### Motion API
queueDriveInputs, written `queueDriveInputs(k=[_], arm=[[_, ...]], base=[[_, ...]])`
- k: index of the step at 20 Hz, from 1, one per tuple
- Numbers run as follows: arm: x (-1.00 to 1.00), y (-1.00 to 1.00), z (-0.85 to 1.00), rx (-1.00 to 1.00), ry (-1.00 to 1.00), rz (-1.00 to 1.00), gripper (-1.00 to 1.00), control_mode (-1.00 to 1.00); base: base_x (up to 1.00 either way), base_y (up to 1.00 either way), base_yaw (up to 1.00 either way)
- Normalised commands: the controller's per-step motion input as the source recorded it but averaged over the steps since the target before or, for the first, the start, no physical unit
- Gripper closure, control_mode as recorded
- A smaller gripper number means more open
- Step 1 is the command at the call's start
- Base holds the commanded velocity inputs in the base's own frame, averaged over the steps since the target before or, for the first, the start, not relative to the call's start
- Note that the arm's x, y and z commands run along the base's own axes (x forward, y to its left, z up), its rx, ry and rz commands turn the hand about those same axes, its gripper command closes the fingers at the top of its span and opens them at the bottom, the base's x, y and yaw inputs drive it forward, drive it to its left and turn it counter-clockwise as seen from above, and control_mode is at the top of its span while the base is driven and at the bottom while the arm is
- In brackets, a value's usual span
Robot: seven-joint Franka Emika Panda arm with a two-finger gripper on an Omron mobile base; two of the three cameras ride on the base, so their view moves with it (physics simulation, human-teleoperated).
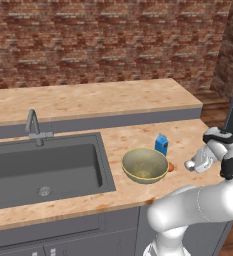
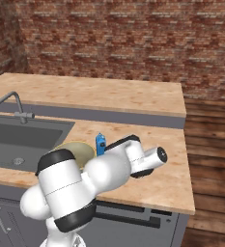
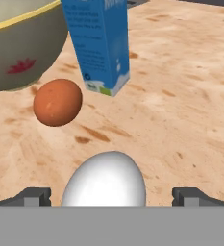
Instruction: Gather the eggs and milk located in the vicinity of the sink area and place them right next to the bowl.
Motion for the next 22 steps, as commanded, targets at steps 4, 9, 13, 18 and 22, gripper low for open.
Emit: queueDriveInputs(k=[4,9,13,18,22], arm=[[0.00,0.00,-0.23,0.00,0.00,0.00,-1.00,-1.00],[0.00,0.00,-0.23,0.00,0.00,0.00,-1.00,-1.00],[0.00,0.06,-0.13,0.00,0.00,0.00,1.00,-1.00],[0.00,0.06,-0.01,0.00,0.00,0.00,1.00,-1.00],[0.00,0.02,0.00,0.00,0.00,0.00,1.00,-1.00]], base=[[0.00,0.00,0.00],[0.00,0.00,0.00],[0.00,0.00,0.00],[0.00,0.00,0.00],[0.00,0.00,0.00]])
